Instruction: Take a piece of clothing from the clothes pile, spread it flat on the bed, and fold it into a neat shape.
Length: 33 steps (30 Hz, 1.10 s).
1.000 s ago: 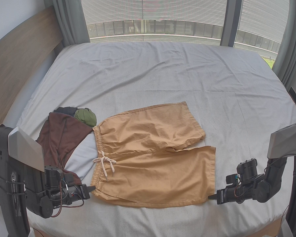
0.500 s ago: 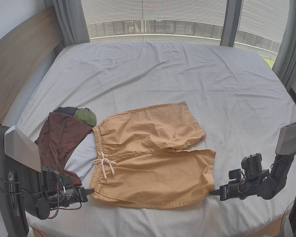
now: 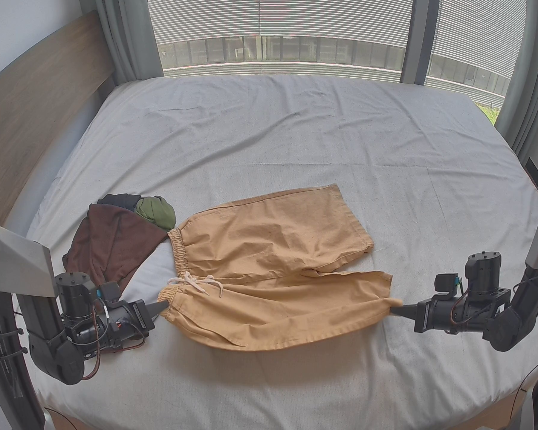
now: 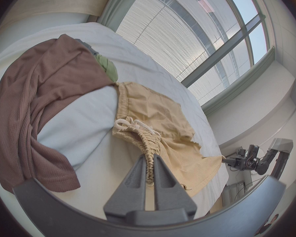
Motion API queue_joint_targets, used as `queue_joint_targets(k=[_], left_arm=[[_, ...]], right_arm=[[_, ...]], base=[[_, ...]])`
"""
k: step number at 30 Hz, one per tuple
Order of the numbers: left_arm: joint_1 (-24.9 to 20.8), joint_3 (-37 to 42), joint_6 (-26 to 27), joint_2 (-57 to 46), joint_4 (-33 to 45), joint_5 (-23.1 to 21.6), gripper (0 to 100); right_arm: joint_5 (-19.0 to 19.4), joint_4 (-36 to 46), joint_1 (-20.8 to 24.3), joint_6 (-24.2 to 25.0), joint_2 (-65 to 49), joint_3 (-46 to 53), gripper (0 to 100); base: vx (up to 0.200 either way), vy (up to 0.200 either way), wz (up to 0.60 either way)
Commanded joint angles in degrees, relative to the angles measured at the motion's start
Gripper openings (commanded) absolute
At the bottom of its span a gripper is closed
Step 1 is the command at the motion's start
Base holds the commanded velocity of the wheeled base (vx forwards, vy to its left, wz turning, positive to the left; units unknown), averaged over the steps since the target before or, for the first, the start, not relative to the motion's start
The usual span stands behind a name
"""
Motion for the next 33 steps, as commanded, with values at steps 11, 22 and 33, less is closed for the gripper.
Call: queue_joint_targets(k=[11,22,33], left_arm=[[0.3,-4.4,-5.5,-3.8,-0.2,0.9,0],[0.3,-6.3,-10.1,-7.4,-0.1,2.7,0],[0.4,-6.9,-11.2,-7.7,0.0,3.3,0]], right_arm=[[0.2,-8.5,-1.0,3.2,-0.4,-1.9,0],[-1.1,-6.0,-0.6,3.1,-0.8,-10.9,0],[-2.0,-1.4,-0.9,4.6,-1.0,-16.0,0]], base=[[0.0,0.0,0.0],[0.0,0.0,0.0],[0.0,0.0,0.0]])
